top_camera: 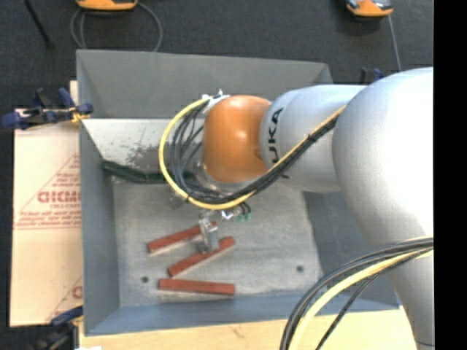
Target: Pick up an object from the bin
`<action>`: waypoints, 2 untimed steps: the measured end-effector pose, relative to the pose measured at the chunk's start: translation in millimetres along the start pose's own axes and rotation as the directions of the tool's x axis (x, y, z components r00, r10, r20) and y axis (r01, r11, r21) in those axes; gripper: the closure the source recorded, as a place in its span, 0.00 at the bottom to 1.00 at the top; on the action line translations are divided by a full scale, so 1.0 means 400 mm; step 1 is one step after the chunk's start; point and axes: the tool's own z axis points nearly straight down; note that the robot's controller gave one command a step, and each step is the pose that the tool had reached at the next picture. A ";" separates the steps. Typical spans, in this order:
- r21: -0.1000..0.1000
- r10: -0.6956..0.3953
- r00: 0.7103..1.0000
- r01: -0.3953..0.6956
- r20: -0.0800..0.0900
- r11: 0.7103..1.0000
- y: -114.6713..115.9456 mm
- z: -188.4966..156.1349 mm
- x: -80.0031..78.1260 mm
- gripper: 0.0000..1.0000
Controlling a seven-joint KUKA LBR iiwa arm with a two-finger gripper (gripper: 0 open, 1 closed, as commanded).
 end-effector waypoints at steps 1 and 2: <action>0.000 0.002 1.000 -0.002 0.003 1.000 0.000 0.000 0.000 1.00; 0.008 -0.134 0.991 0.134 0.012 0.991 -0.104 -0.294 -0.083 1.00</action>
Offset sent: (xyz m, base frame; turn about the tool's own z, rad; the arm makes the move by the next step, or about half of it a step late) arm 0.0000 0.0000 0.0000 0.0000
